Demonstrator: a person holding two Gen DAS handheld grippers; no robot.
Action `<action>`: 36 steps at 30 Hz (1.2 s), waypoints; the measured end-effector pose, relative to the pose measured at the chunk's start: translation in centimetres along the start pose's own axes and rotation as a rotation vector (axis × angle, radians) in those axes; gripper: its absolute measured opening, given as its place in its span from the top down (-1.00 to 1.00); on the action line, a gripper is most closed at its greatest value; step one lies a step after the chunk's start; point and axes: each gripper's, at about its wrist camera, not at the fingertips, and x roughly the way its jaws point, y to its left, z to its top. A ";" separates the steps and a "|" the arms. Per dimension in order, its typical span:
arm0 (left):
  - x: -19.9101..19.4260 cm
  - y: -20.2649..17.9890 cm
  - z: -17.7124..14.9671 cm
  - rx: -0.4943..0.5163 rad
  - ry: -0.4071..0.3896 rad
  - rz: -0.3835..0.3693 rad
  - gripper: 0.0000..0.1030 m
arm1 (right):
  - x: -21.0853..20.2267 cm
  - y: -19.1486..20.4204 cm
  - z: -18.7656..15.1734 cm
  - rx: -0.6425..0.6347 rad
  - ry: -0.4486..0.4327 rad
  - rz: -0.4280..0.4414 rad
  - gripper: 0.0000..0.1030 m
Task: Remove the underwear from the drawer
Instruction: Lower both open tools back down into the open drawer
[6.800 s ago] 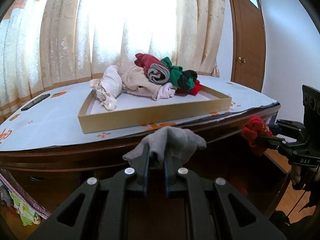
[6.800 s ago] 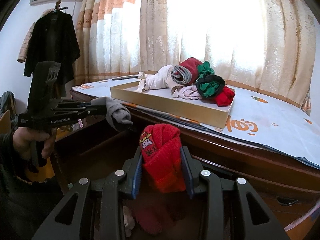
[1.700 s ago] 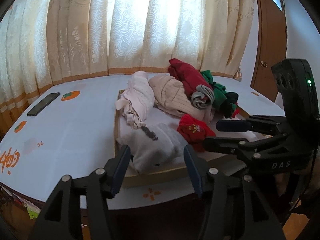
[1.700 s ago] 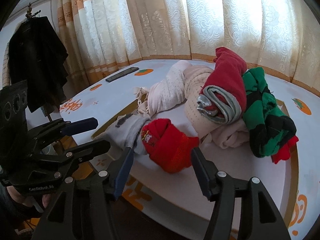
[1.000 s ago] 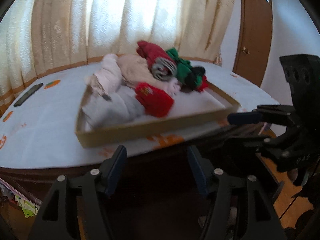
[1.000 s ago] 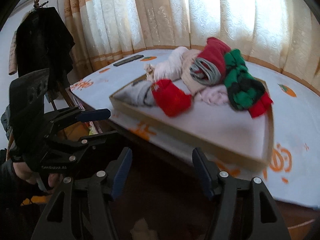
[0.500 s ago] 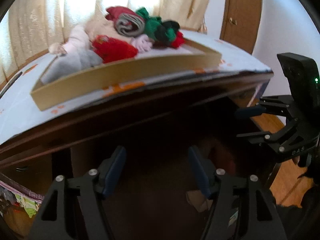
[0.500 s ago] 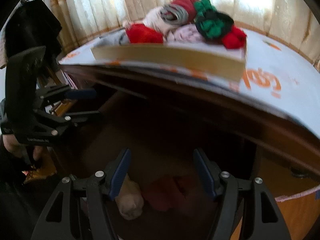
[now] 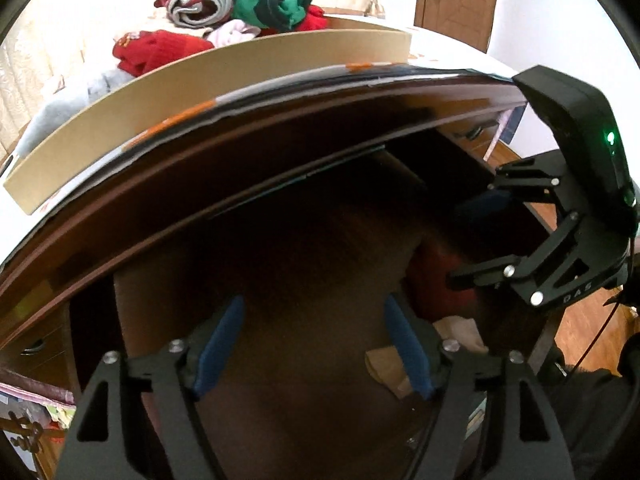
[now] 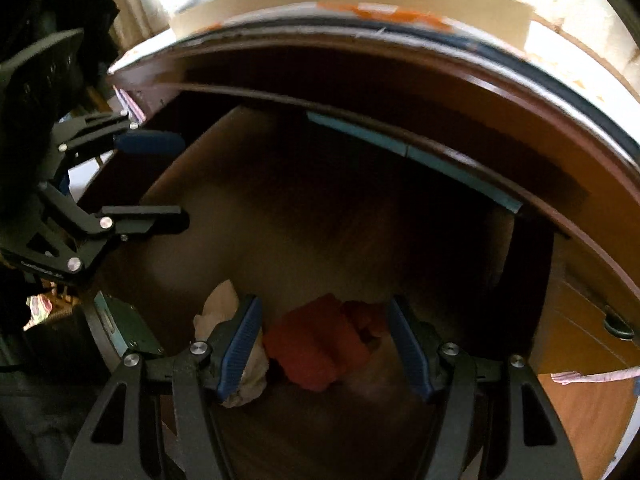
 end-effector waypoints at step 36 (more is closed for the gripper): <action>8.9 -4.4 2.4 0.116 0.429 -0.317 -0.56 | 4.2 -1.0 2.1 0.082 0.127 0.051 0.36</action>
